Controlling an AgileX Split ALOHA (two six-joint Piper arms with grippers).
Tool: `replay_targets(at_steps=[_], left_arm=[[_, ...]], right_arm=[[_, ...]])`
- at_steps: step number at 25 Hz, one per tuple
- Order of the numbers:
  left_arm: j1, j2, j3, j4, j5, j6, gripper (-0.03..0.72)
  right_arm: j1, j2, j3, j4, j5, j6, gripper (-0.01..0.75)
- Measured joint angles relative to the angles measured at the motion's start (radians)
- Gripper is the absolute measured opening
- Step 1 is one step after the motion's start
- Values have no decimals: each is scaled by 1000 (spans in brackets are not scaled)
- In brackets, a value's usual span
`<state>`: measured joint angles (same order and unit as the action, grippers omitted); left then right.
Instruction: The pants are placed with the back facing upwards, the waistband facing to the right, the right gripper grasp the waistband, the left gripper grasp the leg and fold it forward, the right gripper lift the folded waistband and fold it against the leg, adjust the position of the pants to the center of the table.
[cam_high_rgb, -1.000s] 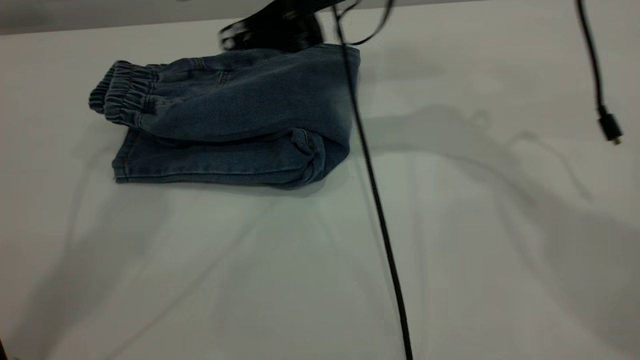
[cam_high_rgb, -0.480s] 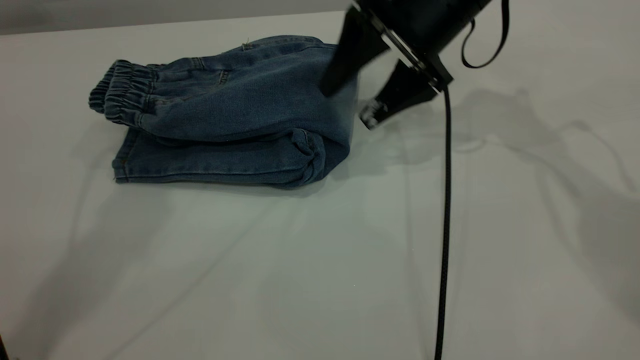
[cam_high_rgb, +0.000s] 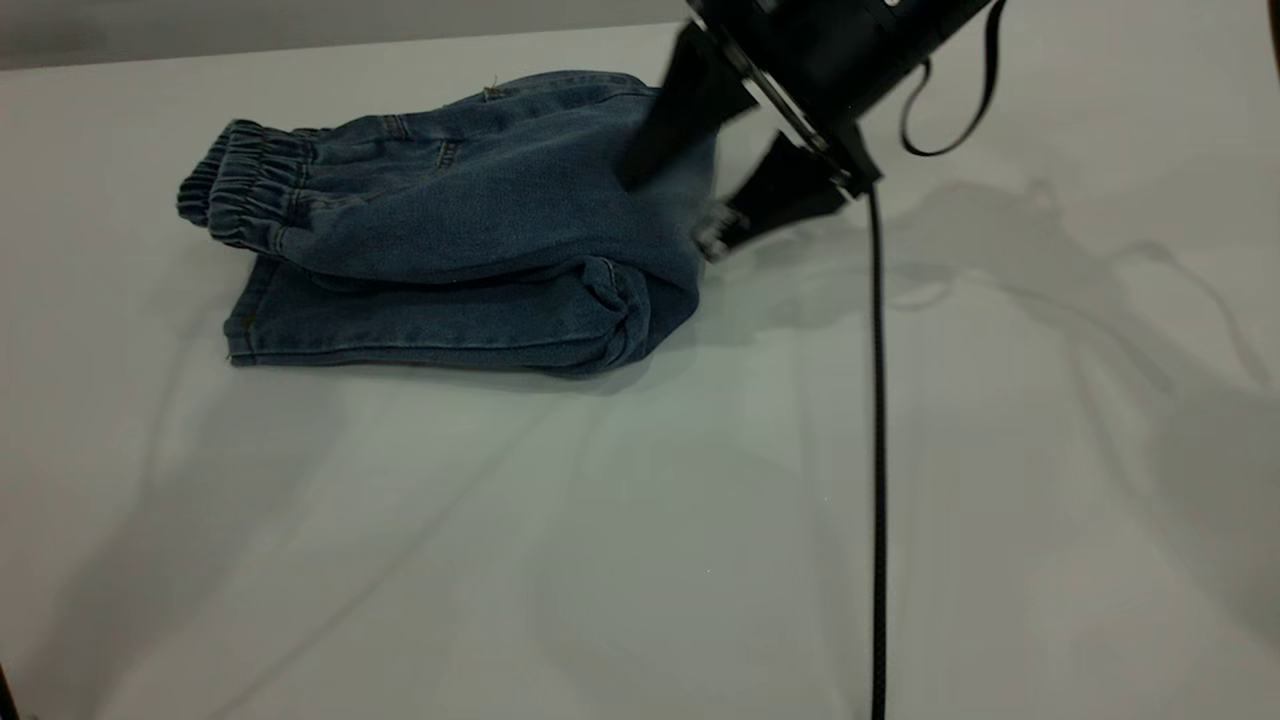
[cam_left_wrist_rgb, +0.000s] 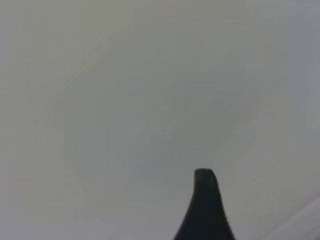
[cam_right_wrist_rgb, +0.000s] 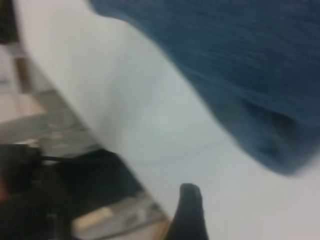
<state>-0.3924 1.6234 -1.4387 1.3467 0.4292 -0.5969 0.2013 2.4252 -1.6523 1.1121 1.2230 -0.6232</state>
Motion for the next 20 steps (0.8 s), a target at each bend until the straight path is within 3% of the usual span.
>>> replay_targets(at_steps=[5,10,14,20], left_arm=[[0,0,0,1,-7,0,508],[0,0,0,3,-4,0,508],[0,-1,0,3,-4,0,508],[0,-2,0,3,-3,1,508]], right_arm=[[41,-9,-1,228,-6,-108,534],[142,-26,-73,299,-9,-111,533],[252,-32,-196,222,-125,31,531],[399,-2,-382,-133,-367,404,531]])
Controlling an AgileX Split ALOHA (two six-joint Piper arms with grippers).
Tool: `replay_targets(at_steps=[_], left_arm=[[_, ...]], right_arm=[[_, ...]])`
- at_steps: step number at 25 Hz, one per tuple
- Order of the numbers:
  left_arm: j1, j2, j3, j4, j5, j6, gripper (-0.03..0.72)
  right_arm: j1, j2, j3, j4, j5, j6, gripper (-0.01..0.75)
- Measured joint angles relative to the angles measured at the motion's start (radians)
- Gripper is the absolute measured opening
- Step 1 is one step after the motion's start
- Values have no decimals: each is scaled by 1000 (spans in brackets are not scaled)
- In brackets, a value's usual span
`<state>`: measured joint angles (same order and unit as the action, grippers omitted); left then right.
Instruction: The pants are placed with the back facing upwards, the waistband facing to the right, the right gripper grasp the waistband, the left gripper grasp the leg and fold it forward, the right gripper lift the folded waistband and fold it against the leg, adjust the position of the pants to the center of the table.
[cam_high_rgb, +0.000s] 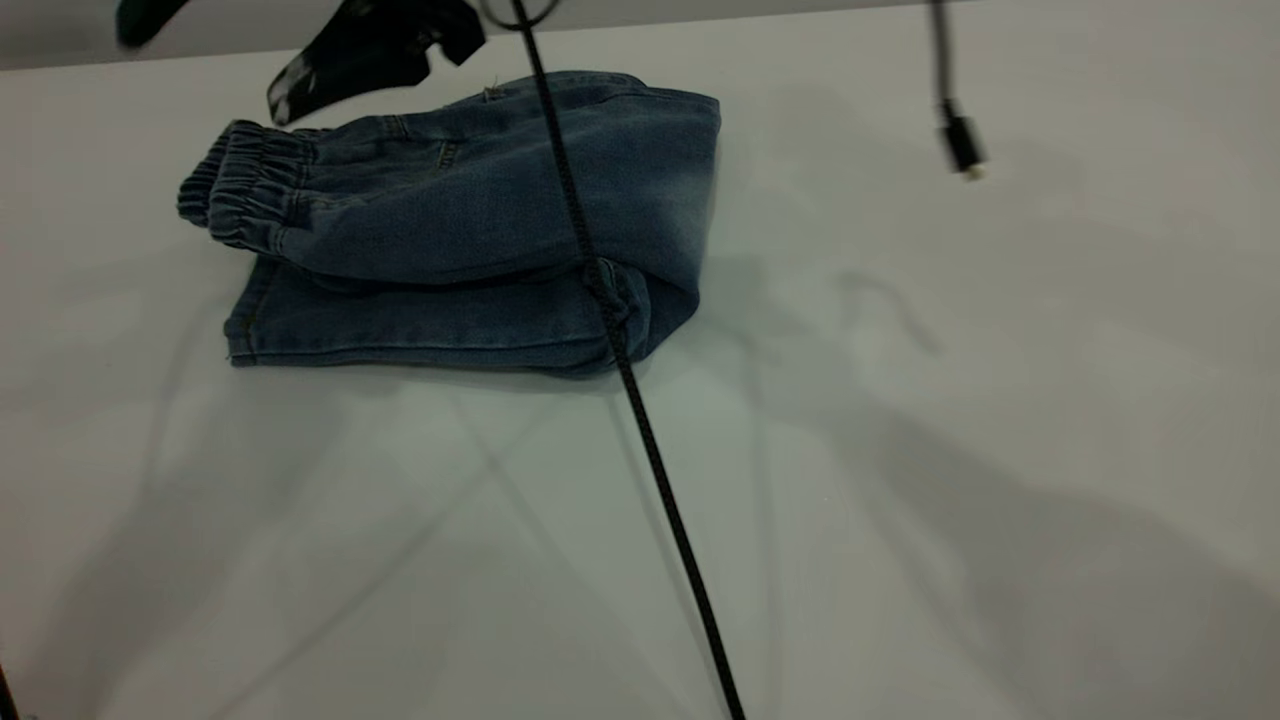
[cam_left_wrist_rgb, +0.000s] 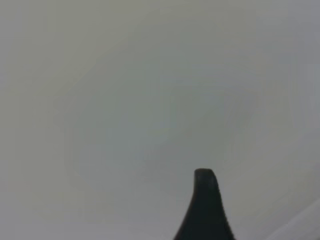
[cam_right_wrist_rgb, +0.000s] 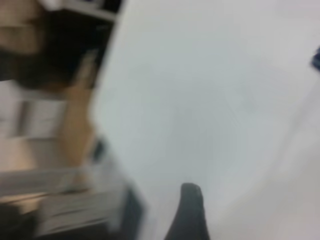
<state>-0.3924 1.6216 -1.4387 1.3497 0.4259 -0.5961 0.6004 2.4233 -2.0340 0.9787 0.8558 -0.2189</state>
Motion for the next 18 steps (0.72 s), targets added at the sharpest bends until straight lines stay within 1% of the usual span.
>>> replay_targets(at_steps=[2,4,6,9,13,15,18], left_arm=[[0,-3,0,0,0,0,508],[0,-7,0,0,0,0,508],[0,-9,0,0,-1,0,508],[0,-9,0,0,0,0,508],[0,-9,0,-13,2,0,508],[0,-9,0,-24,2,0,508],[0,-9,0,-24,2,0,508]], right_arm=[[16,23,-51,-191,-34,118,529],[15,50,-89,-378,-48,229,521],[11,77,-122,-545,-49,309,505],[16,118,-163,-721,-58,372,479],[18,168,-180,-900,-60,442,472],[18,190,-180,-947,-65,466,472],[18,213,-182,-961,-50,466,471]])
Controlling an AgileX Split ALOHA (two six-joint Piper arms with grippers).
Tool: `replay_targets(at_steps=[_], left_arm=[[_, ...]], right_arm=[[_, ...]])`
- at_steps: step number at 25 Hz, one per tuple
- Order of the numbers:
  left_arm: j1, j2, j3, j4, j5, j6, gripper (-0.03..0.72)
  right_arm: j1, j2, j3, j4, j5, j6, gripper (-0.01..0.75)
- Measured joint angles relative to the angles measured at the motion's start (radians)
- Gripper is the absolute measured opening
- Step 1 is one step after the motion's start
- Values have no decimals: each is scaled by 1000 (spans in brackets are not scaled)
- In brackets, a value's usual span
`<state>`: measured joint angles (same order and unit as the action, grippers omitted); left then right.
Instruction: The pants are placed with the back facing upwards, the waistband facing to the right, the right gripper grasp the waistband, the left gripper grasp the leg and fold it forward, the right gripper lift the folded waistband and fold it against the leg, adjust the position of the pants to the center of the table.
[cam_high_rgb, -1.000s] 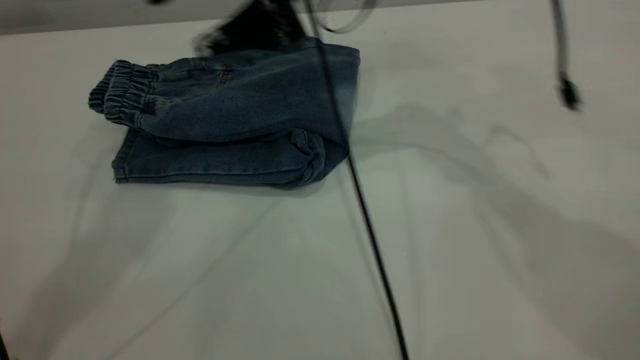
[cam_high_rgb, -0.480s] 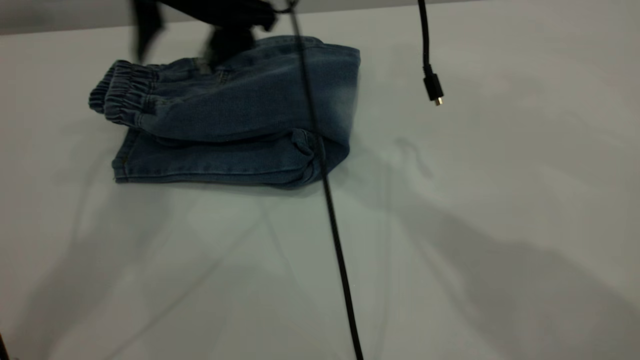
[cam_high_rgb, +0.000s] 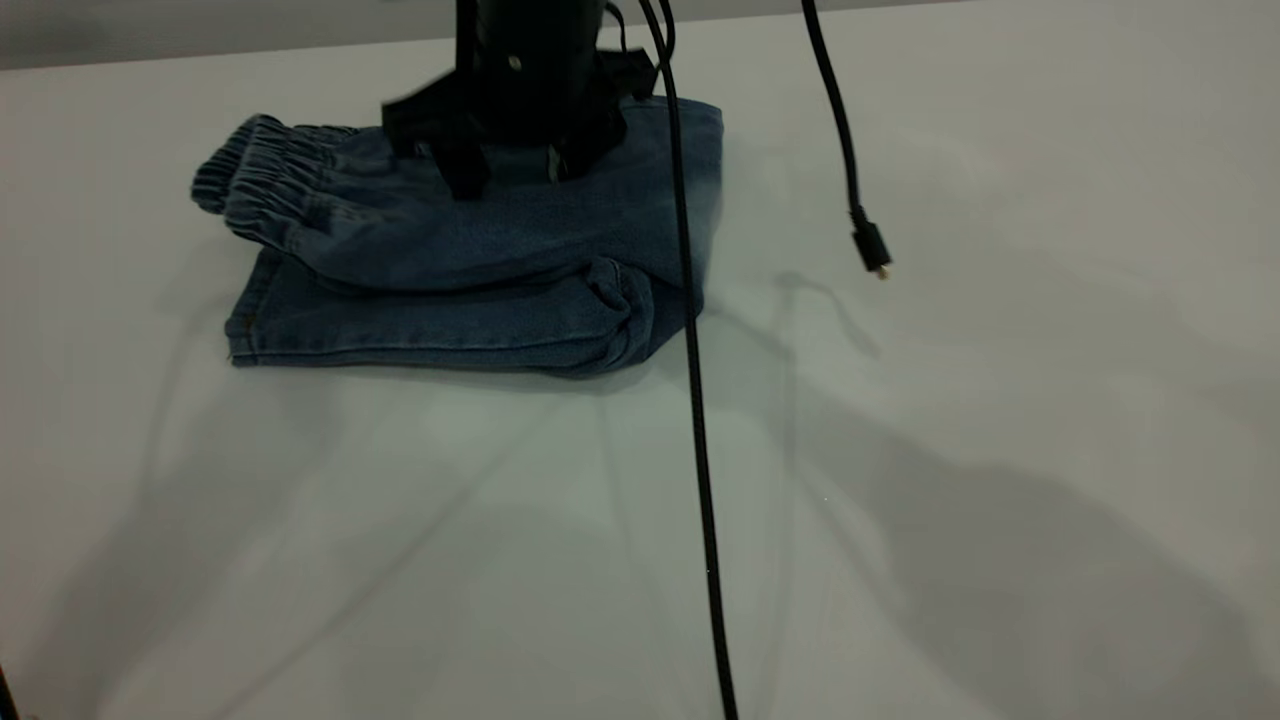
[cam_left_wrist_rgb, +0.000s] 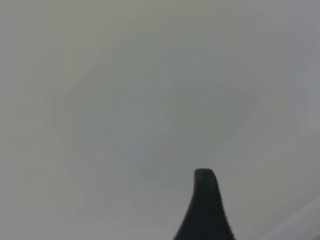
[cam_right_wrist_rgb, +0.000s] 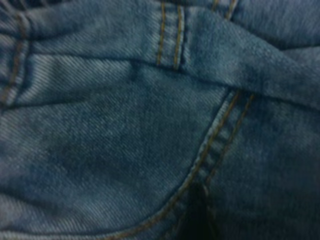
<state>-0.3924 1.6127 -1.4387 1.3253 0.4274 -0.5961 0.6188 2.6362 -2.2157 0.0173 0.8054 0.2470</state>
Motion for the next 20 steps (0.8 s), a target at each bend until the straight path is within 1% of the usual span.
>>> replay_targets(at_steps=[2,11,17,20], left_arm=[[0,0,0,0,0,0,508],[0,0,0,0,-2,0,508],[0,0,0,0,-7,0,508],[0,0,0,0,-8,0,508]], right_arm=[[0,14,0,-2,26,0,471],[0,16,-7,-58,263,-62,471],[0,16,-7,-170,419,-76,463],[0,16,-7,-186,429,-85,454]])
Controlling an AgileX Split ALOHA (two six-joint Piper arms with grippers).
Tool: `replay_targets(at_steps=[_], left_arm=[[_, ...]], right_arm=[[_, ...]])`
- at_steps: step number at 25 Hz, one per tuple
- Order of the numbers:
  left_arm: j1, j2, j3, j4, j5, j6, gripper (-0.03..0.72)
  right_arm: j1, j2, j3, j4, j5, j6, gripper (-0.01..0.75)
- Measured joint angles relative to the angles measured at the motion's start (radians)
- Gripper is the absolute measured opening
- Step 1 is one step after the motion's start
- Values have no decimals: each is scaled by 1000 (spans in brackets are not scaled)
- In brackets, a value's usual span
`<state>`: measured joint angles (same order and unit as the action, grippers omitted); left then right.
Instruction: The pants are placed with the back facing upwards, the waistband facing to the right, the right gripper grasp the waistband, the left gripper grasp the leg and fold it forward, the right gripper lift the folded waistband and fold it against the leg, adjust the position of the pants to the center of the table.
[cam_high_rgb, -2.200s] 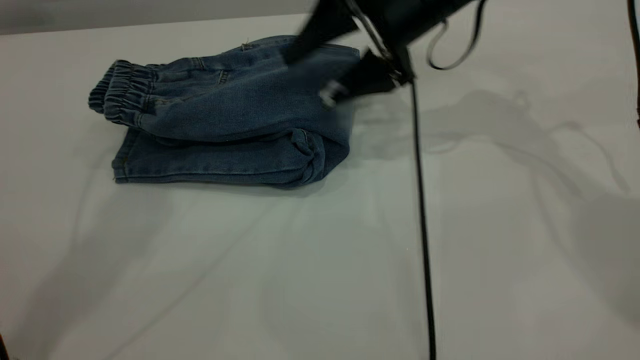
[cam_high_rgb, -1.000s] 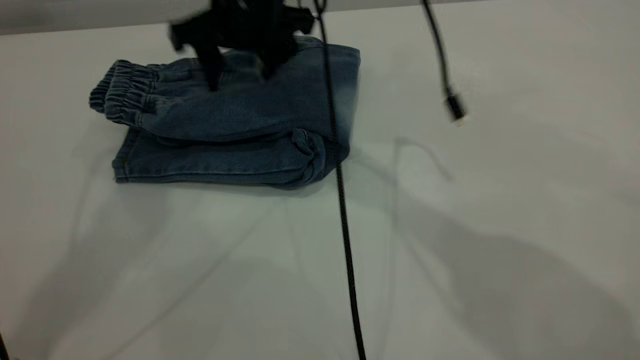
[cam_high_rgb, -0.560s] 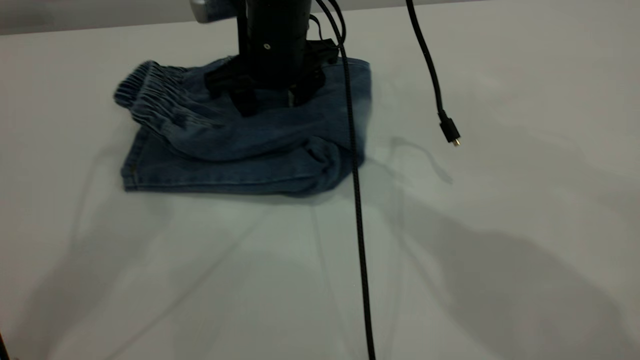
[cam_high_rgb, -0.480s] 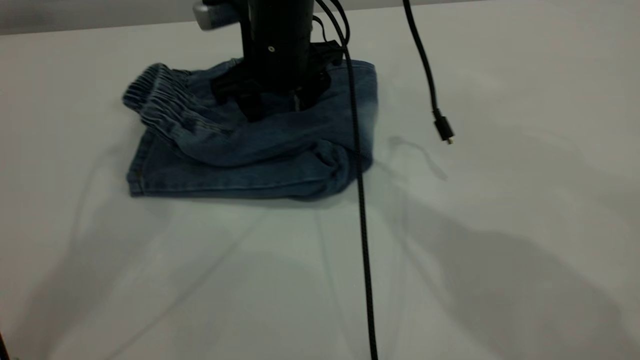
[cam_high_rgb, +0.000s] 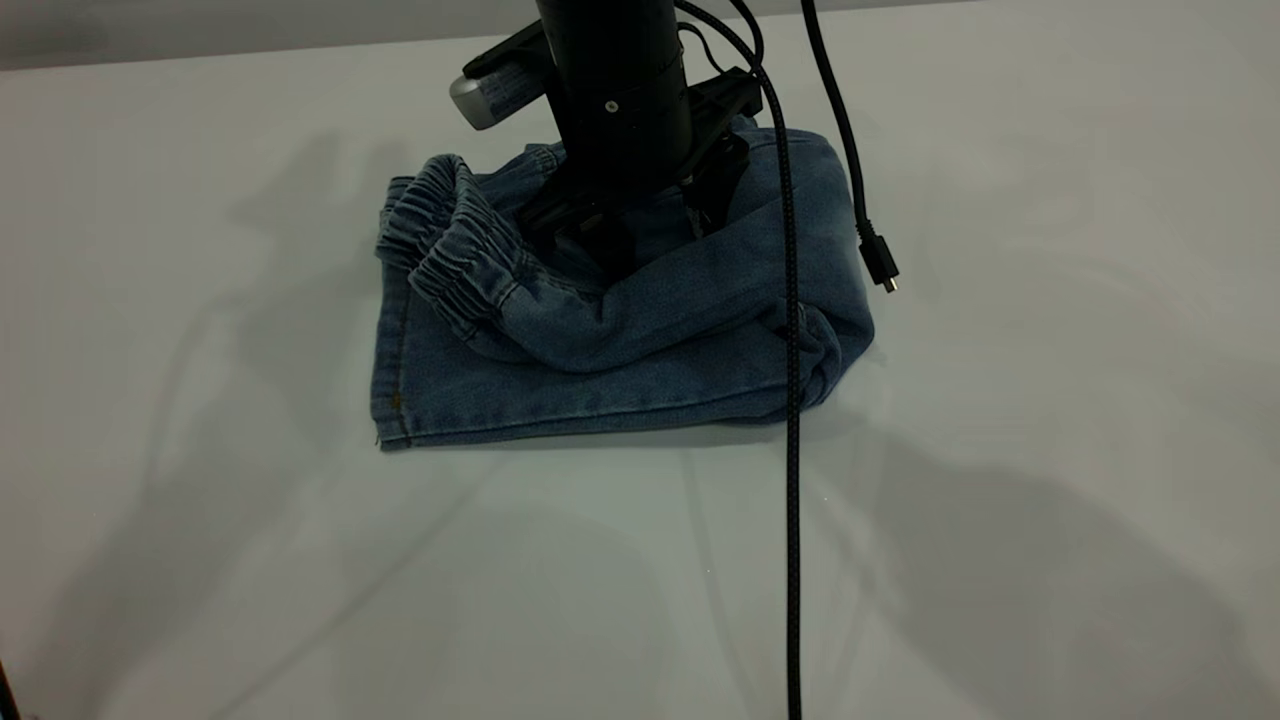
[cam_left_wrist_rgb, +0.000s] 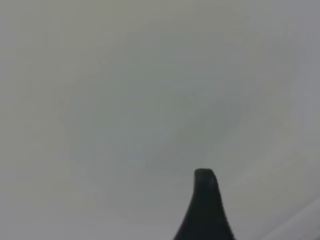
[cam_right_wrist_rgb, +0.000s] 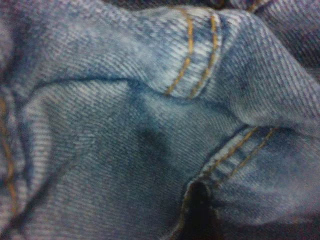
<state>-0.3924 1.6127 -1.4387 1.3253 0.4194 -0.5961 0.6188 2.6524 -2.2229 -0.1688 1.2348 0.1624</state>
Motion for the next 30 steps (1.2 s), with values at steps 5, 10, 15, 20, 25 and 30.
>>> replay_targets(at_steps=[5,10,15,20,25,30], left_arm=[[0,0,0,-15,-4,0,508],[0,-2,0,-21,-9,0,508],[0,-3,0,-21,-10,0,508],[0,-6,0,-20,-11,0,508],[0,-21,0,-20,-10,0,508],[0,-52,0,-20,-5,0,508]], right_arm=[[-1,-16,-15,6,-1,-3,451],[-1,-107,-18,22,-7,-13,450],[2,-126,-21,143,-11,-13,450],[51,-114,-21,276,-57,-13,450],[113,-69,-22,278,-134,-12,450],[130,-32,-29,266,-125,-4,450]])
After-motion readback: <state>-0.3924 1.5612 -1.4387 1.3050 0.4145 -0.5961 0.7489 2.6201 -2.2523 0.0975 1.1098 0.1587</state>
